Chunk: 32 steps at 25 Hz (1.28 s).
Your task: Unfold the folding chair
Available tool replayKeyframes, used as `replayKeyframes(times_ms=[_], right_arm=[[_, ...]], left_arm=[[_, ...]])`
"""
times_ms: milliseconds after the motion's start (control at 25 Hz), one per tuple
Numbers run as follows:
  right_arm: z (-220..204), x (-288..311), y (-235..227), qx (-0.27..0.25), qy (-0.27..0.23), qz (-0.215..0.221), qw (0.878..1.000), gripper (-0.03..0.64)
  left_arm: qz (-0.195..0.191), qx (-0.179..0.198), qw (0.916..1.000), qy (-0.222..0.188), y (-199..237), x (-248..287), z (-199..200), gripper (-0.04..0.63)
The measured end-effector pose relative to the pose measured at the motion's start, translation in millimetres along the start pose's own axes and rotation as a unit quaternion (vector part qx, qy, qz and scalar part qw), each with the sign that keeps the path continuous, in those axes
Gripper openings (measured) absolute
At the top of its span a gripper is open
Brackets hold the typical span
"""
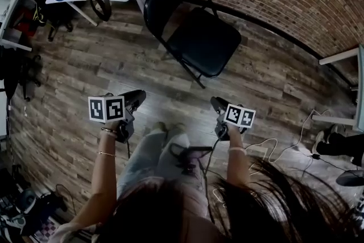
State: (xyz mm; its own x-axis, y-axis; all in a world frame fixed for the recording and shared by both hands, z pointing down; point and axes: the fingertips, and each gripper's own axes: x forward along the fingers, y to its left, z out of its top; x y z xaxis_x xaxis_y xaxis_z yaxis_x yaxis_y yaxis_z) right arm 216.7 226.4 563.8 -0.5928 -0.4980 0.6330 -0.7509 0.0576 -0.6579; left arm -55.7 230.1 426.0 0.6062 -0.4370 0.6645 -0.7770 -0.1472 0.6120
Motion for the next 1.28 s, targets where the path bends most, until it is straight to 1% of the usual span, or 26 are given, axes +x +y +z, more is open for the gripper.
replayKeyframes(times_ms=[200,400,680,880,1080,1160,1280], right_arm=[[-0.1,-13.1,19.7,-0.006,-0.016,-0.009,1.0,0.115],[-14.7,-25.4,42.2,-0.022,-0.019,-0.014,0.999,0.117],[-24.4,-36.1,73.4,-0.03,-0.043,-0.015,0.999,0.1],[-38.4,-52.1,93.3,-0.027,-0.059,-0.015,0.998,0.1],[-48.8,-71.3,110.3,-0.027,-0.079,-0.014,0.996,0.1],[-51.9,-78.7,116.3,-0.03,-0.086,-0.02,0.996,0.1],[-53.1,-89.9,125.5,-0.037,-0.101,-0.027,0.994,0.078]], left_arm=[[-0.01,0.021,0.9997,-0.004,-7.2,-15.2,1.5,0.057],[-0.029,0.055,0.998,0.014,-21.6,-32.7,-10.8,0.057],[-0.045,0.075,0.996,0.014,-22.6,-45.7,-13.7,0.044],[-0.068,0.084,0.9939,0.023,-30.8,-53.0,-29.1,0.054],[-0.082,0.095,0.9915,0.034,-38.2,-59.7,-41.2,0.054],[-0.084,0.1,0.9908,0.033,-38.6,-63.7,-43.8,0.054],[-0.085,0.111,0.9899,0.024,-41.3,-70.6,-41.7,0.057]])
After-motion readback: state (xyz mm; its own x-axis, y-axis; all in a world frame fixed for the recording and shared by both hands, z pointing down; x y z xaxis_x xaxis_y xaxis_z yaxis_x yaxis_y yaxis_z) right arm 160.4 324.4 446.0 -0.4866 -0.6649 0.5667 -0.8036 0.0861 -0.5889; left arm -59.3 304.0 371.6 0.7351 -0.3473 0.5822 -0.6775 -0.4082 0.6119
